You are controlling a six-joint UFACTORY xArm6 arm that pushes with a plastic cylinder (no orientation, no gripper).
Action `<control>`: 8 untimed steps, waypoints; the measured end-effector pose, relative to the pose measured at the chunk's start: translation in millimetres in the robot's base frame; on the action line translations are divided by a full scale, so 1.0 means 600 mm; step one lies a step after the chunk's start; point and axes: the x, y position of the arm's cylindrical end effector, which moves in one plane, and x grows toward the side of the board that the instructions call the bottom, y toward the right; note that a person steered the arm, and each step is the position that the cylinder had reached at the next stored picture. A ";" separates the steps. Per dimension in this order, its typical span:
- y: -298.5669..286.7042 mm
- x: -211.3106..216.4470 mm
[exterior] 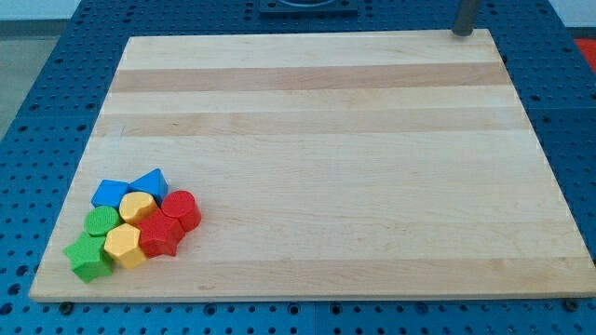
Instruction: Place your arm at the bottom of the board
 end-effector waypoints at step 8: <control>-0.304 0.263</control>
